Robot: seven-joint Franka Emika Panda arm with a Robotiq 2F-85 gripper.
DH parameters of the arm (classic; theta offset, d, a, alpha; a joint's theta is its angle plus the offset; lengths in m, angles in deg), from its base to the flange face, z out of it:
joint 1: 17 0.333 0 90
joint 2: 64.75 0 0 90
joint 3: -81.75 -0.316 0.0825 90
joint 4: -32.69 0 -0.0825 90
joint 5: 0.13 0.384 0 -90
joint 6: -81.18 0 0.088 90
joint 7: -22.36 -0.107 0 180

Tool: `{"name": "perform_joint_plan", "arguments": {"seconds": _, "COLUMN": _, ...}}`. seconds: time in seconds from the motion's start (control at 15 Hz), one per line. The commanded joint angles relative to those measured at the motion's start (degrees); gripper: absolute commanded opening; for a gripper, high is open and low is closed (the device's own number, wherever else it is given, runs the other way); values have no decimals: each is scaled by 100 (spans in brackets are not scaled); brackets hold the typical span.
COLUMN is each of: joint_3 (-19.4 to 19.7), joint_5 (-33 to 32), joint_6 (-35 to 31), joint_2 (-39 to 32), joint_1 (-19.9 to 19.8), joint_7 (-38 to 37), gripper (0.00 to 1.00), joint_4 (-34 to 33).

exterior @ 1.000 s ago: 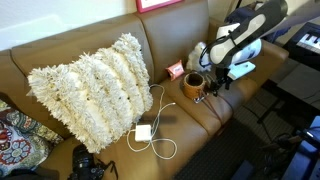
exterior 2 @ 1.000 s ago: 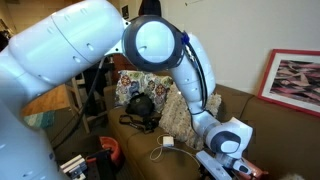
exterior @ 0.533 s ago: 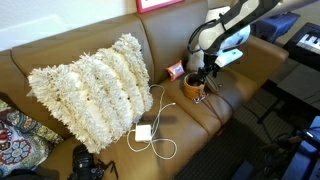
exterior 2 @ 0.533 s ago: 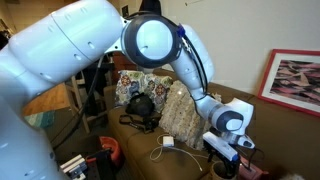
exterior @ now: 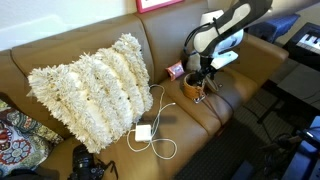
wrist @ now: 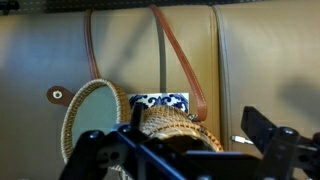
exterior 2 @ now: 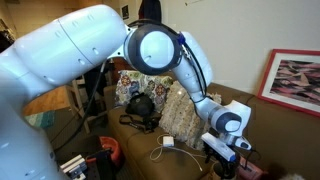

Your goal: Pick up the brown object from the couch and slightly move it to the right.

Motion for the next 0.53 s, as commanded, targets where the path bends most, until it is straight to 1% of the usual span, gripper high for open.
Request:
{"name": "perform_joint_plan", "arguments": {"seconds": 0.0, "joint_3": -11, "joint_5": -95, "joint_6": 207, "joint_2": -409, "joint_1": -17, "joint_7": -25, "gripper": 100, "joint_4": -392}}
{"name": "perform_joint_plan", "arguments": {"seconds": 0.27, "joint_3": 39, "joint_5": -128, "joint_6": 573, "joint_2": -715, "joint_1": 53, "joint_7": -192, "gripper": 100, "joint_4": -772}}
{"name": "perform_joint_plan", "arguments": {"seconds": 0.47, "joint_3": -4, "joint_5": -93, "joint_6": 893, "joint_2": -719, "joint_1": 87, "joint_7": -272, "gripper": 100, "joint_4": -1129}}
